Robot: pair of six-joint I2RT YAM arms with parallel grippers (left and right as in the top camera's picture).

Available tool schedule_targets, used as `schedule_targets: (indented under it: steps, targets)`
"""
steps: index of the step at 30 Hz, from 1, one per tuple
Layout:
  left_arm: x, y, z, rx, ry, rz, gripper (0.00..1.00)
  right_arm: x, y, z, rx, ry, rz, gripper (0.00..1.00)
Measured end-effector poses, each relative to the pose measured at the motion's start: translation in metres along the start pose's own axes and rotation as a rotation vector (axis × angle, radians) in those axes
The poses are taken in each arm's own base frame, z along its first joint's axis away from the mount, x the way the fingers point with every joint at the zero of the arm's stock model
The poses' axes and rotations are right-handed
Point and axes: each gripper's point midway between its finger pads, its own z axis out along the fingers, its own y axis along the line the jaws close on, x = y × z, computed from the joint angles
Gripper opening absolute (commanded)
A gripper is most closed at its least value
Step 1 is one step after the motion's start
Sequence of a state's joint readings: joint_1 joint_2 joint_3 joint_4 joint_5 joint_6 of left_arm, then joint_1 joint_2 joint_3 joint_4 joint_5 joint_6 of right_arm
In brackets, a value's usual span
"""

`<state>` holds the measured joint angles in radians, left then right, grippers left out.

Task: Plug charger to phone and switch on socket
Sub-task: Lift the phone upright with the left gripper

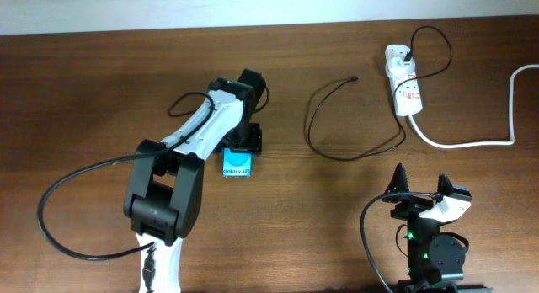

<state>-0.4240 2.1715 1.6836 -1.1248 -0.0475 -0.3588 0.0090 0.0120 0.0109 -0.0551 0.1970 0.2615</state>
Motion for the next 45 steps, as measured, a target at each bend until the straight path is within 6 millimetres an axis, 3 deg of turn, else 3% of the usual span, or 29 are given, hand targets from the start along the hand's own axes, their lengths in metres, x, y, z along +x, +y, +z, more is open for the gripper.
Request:
schedule_targets:
  steps: [2, 10, 17, 20, 26, 30, 37, 45]
  targets:
    - [-0.007, -0.003, -0.013, 0.008, -0.02, 0.002, 0.22, 0.0, 0.0, 0.0, 0.0, 0.0, 0.0, 0.98]
    - [-0.001, -0.003, -0.058, 0.012, 0.03, -0.018, 0.19, 0.0, 0.0, 0.0, 0.0, 0.0, 0.0, 0.98]
    - [0.014, 0.003, -0.129, 0.023, 0.052, -0.064, 0.21, 0.0, 0.0, 0.0, 0.0, 0.0, 0.0, 0.98]
    - [0.012, -0.006, -0.144, 0.086, 0.019, -0.077, 0.21, 0.0, 0.0, 0.0, 0.0, 0.0, 0.0, 0.98]
    - [0.035, -0.02, -0.208, 0.283, -0.067, -0.094, 0.26, 0.0, 0.0, 0.0, 0.0, 0.0, 0.0, 0.98]
    - [0.051, -0.035, -0.234, 0.418, -0.069, -0.08, 0.28, 0.0, 0.0, 0.0, 0.0, 0.0, 0.0, 0.98]
    - [0.065, -0.061, -0.256, 0.636, 0.017, -0.066, 0.3, 0.0, 0.0, 0.0, 0.0, 0.0, 0.0, 0.98]
    - [0.044, -0.028, -0.267, 0.762, 0.036, -0.223, 0.3, 0.0, 0.0, 0.0, 0.0, 0.0, 0.0, 0.98]
